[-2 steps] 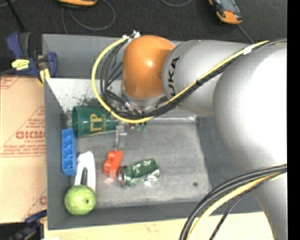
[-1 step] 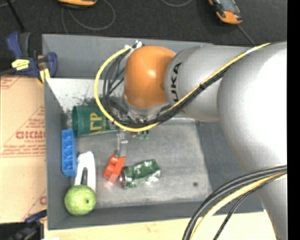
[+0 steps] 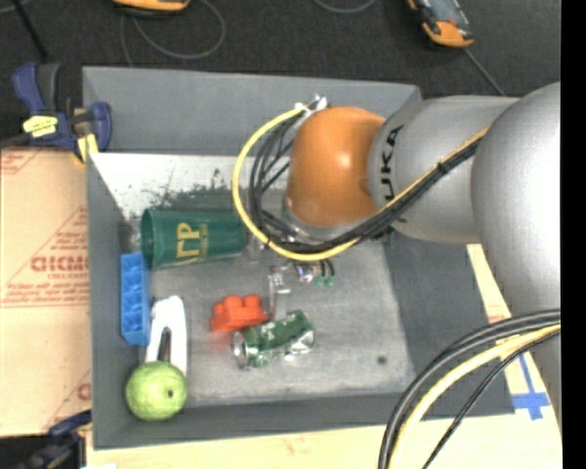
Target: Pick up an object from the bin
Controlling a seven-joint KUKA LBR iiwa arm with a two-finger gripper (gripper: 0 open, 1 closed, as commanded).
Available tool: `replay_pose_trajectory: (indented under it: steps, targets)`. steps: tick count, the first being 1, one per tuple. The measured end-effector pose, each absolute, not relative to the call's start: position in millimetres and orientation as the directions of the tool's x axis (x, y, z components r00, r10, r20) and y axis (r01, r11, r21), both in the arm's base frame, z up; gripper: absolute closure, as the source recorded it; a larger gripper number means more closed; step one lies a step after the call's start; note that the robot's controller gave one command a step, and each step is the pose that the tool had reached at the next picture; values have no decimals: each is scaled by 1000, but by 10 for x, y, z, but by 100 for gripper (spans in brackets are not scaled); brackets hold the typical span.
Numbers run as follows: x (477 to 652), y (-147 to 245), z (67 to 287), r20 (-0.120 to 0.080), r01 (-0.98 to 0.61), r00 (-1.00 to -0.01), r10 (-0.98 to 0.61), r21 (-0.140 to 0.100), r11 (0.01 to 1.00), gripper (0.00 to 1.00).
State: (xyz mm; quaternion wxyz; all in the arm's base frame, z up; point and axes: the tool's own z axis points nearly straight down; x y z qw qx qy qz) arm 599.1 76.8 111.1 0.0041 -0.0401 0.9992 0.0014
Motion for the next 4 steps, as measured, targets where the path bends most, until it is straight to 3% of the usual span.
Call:
replay_pose_trajectory:
  steps: [1, 2, 3, 4]
  targets:
    - [5872, 497, 917, -4, -104, -995, -104, -5, 995, 0]
    - [5373, 745, 717, -5, -117, -993, -117, 1, 993, 100]
    - [5373, 745, 717, -5, -116, -993, -116, 1, 993, 100]
    - [5318, 842, 2346, -7, -118, -993, -118, 0, 993, 100]
